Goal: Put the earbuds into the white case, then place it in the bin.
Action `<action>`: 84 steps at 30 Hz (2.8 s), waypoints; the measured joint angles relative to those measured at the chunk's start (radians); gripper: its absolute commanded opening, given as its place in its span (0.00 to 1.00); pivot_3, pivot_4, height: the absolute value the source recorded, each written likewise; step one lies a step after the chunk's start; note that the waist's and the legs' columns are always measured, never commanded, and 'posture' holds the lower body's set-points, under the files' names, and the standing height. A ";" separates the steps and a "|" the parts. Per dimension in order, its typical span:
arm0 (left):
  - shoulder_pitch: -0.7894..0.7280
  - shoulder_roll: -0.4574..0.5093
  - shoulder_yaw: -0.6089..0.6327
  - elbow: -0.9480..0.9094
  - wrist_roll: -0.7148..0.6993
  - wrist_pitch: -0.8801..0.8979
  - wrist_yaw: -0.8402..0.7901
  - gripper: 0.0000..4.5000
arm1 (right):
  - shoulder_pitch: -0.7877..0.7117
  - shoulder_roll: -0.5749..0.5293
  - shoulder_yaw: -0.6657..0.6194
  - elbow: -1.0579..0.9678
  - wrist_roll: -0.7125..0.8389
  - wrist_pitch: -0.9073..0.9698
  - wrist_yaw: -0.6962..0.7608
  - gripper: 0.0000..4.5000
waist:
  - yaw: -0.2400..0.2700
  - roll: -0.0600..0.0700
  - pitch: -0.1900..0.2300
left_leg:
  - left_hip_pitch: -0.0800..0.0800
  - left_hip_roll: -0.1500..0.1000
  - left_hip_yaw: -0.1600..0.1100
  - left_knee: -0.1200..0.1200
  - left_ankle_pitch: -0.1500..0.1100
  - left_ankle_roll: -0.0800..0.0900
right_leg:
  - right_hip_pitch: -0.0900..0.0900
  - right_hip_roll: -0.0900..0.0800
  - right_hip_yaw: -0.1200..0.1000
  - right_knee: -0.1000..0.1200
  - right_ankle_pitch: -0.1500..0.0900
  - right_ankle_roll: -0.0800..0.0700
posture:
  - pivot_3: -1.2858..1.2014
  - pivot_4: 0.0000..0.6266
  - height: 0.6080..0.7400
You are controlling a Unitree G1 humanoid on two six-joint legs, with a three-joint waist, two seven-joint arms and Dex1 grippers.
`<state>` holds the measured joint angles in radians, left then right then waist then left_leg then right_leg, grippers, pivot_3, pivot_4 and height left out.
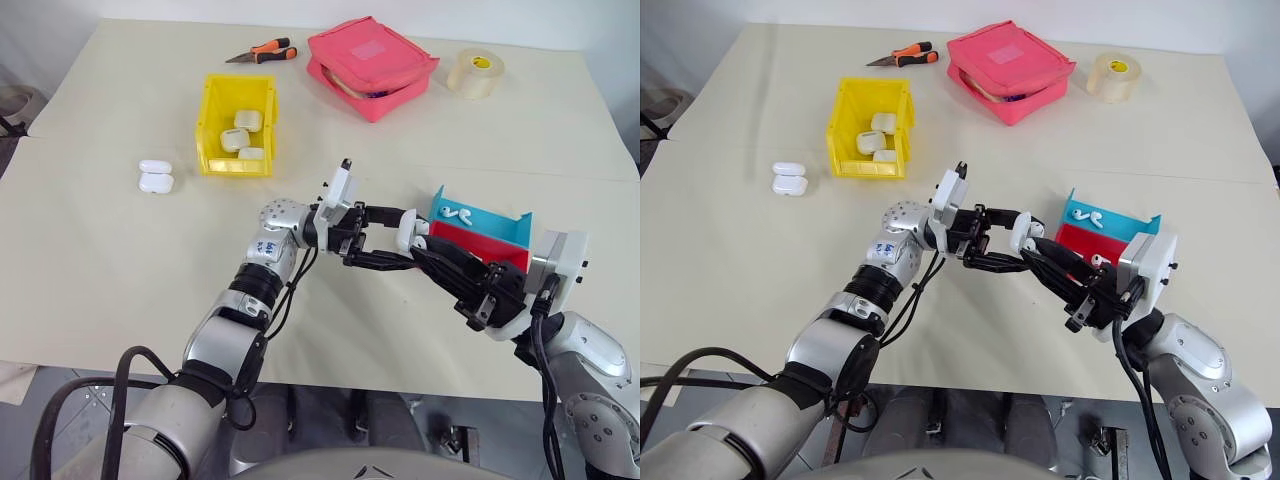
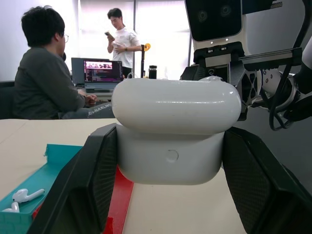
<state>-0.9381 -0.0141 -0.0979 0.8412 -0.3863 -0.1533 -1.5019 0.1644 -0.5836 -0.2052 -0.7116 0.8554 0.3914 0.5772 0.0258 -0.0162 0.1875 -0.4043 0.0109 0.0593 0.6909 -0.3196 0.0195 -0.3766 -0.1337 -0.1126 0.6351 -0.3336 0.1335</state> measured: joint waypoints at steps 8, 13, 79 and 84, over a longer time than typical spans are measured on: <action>0.000 0.006 0.013 0.000 0.000 -0.004 0.000 0.62 | -0.056 -0.029 0.010 0.011 0.000 0.029 -0.002 0.12 | 0.000 0.000 0.000 | 0.000 0.000 0.000 0.000 0.000 0.000 | 0.000 0.000 0.000 0.000 0.000 0.000 | 0.52 0.24 1.00; 0.000 0.008 0.022 0.001 0.000 -0.015 0.000 0.62 | -0.079 -0.040 0.011 0.013 0.004 0.051 -0.005 0.12 | 0.002 0.000 0.000 | 0.000 0.000 0.000 0.000 0.000 0.000 | 0.000 0.000 0.000 0.000 0.000 0.000 | 0.52 0.24 1.00; -0.031 0.029 0.037 -0.036 -0.006 0.039 0.000 0.62 | -0.194 -0.091 -0.053 0.062 0.128 0.197 -0.005 0.46 | 0.001 0.000 0.000 | 0.000 0.000 -0.001 0.002 0.000 0.001 | 0.001 0.000 -0.001 0.000 0.000 0.000 | 0.52 0.24 1.00; -0.031 0.027 0.041 -0.036 -0.006 0.039 0.000 0.62 | -0.200 -0.091 -0.057 0.064 0.124 0.200 -0.016 0.46 | 0.000 0.000 0.000 | 0.000 0.000 -0.001 0.002 0.000 0.001 | 0.001 0.000 -0.001 0.000 0.000 0.000 | 0.52 0.24 1.00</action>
<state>-0.9692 0.0131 -0.0573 0.8056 -0.3918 -0.1140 -1.5021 -0.0360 -0.6750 -0.2623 -0.6478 0.9789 0.5917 0.5608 0.0262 -0.0162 0.1875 -0.4046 0.0112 0.0586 0.6927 -0.3200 0.0202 -0.3758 -0.1339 -0.1133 0.6354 -0.3335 0.1337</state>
